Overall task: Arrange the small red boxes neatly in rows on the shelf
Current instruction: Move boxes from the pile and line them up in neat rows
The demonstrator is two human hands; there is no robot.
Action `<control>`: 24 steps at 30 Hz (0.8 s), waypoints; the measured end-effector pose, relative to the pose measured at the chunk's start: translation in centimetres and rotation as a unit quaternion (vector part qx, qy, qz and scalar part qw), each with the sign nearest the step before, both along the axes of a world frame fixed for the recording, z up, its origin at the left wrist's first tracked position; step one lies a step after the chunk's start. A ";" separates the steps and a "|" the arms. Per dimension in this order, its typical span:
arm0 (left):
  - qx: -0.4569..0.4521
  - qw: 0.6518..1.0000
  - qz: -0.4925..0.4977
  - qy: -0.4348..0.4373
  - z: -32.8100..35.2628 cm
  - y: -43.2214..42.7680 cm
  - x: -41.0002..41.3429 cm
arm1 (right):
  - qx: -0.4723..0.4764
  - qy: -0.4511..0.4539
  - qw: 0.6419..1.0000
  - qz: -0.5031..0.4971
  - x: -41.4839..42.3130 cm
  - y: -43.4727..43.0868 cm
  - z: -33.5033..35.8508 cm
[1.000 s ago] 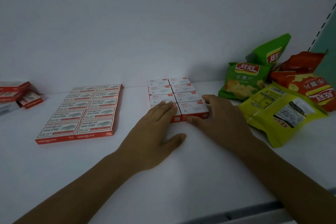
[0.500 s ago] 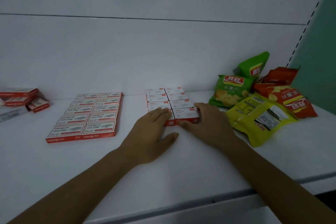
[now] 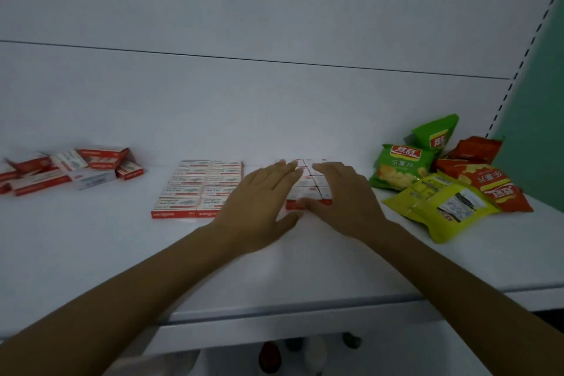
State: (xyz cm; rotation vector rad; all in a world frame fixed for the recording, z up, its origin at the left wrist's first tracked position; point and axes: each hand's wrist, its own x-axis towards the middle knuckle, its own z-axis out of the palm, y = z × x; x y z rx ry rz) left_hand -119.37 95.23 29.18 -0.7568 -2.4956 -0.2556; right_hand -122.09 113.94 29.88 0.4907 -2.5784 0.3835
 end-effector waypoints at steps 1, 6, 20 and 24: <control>-0.007 1.000 0.011 0.003 0.2 -1.2 0.2 | -0.005 0.006 1.000 0.014 0.2 -1.1 0.2; -0.031 0.998 0.059 -0.011 0.3 -9.1 1.5 | -0.008 0.009 0.997 0.073 1.0 -8.2 0.9; 0.000 0.981 0.179 -0.071 -1.7 -35.9 6.2 | 0.013 -0.029 0.974 0.224 3.6 -34.3 -0.9; 0.017 0.986 0.157 -0.059 -1.7 -39.9 5.3 | 0.078 -0.105 0.969 0.208 3.5 -38.3 -0.9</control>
